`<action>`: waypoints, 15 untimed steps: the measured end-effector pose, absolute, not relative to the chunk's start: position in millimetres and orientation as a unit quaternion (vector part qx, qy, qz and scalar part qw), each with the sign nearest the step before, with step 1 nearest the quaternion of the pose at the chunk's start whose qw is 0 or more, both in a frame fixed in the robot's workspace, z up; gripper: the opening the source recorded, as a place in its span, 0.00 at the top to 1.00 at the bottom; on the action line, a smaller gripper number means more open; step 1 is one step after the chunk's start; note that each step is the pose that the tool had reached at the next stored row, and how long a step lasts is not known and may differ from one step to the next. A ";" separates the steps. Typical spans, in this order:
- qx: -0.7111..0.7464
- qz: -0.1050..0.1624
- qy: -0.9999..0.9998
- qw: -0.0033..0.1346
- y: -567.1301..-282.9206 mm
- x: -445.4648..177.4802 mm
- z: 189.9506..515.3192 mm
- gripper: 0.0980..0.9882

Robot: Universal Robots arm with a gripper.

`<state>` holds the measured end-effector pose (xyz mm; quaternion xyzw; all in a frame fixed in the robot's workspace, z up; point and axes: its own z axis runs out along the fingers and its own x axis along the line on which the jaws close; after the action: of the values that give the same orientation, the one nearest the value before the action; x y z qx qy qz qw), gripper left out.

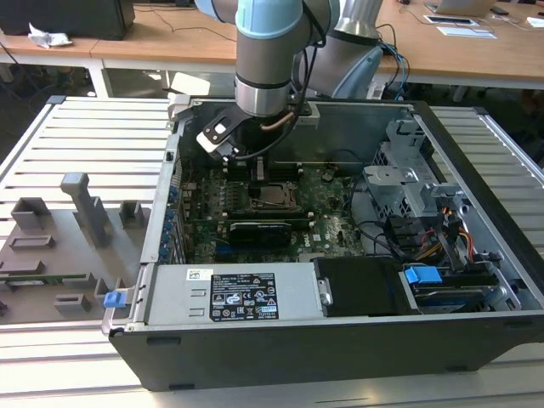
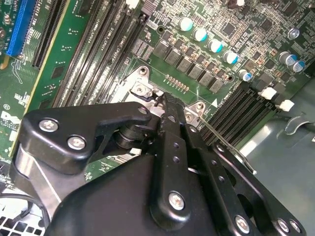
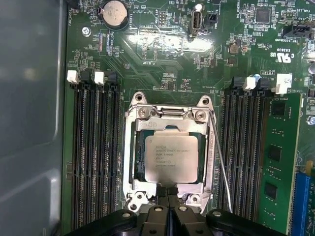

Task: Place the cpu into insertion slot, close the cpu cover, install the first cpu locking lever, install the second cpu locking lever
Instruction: 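Close the cpu cover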

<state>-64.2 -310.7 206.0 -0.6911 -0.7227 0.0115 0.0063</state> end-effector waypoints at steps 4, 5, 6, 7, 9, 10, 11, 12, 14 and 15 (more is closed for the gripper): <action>-0.688 0.012 -0.725 0.006 -310.7 -57.4 205.8 0.99; -0.688 0.012 -0.726 0.006 -310.7 -55.6 205.8 0.99; -0.687 0.012 -0.726 0.006 -310.7 -54.1 206.0 0.99; -0.687 0.012 -0.726 0.006 -310.7 -53.4 206.4 0.99; -0.687 0.011 -0.726 0.006 -310.7 -52.0 209.5 0.99; -0.687 0.011 -0.726 0.007 -310.7 -51.9 211.8 0.99; -0.687 0.011 -0.726 0.007 -310.7 -51.8 216.5 0.99; -0.687 0.011 -0.726 0.007 -310.7 -51.8 218.8 0.99; -0.687 0.010 -0.726 0.007 -310.7 -51.8 225.1 0.99; -0.687 0.010 -0.726 0.008 -310.7 -51.8 227.0 0.99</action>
<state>-51.8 -310.7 227.0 -0.6871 -0.7265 0.0102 0.0076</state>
